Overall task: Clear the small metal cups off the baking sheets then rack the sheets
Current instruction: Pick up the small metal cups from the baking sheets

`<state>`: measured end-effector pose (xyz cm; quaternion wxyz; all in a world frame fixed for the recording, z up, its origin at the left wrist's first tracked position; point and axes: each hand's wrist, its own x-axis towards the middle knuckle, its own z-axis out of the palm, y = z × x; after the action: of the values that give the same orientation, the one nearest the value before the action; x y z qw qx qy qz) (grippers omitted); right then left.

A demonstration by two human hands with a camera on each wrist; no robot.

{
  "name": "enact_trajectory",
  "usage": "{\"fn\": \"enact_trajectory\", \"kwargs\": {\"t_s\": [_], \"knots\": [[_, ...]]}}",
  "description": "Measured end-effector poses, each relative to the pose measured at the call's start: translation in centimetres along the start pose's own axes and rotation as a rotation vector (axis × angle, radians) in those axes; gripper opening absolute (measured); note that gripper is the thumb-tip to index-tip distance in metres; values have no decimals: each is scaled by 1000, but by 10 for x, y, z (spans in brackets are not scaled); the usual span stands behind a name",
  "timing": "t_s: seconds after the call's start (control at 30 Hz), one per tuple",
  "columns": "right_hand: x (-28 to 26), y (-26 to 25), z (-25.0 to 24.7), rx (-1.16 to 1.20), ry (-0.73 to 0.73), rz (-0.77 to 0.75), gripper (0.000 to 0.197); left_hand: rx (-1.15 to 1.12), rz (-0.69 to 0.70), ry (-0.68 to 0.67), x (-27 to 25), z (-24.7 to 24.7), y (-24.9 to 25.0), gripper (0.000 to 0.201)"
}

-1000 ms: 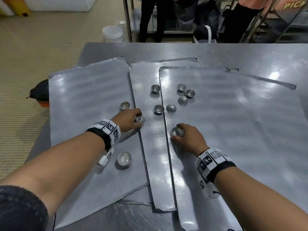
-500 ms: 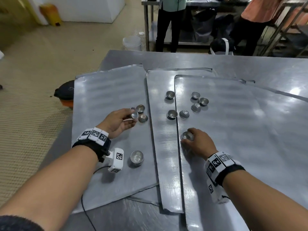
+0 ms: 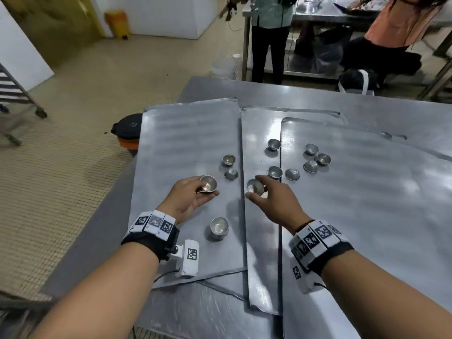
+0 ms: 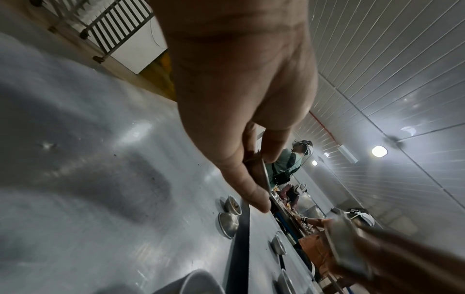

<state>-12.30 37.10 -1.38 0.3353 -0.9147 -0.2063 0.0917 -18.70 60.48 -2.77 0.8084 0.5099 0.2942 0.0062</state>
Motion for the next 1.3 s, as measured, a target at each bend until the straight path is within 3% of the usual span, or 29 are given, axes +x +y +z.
{"fn": "enact_trajectory", "kwargs": {"t_s": [0.23, 0.67, 0.87, 1.0, 1.3], "knots": [[15, -59, 30, 7, -64, -201, 60, -81, 44, -83, -26, 2, 3, 22], [23, -61, 56, -29, -152, -214, 73, -123, 59, -52, -31, -12, 3, 21], [67, -24, 38, -244, -180, -29, 44, -63, -1, 74, -16, -25, 3, 16], [107, -14, 26, -351, -248, 50, 41, -41, -20, 96, -7, -26, -1, 15], [166, -31, 51, -430, -296, 48, 29, -40, -58, 105, 9, -23, -3, 16]]}}
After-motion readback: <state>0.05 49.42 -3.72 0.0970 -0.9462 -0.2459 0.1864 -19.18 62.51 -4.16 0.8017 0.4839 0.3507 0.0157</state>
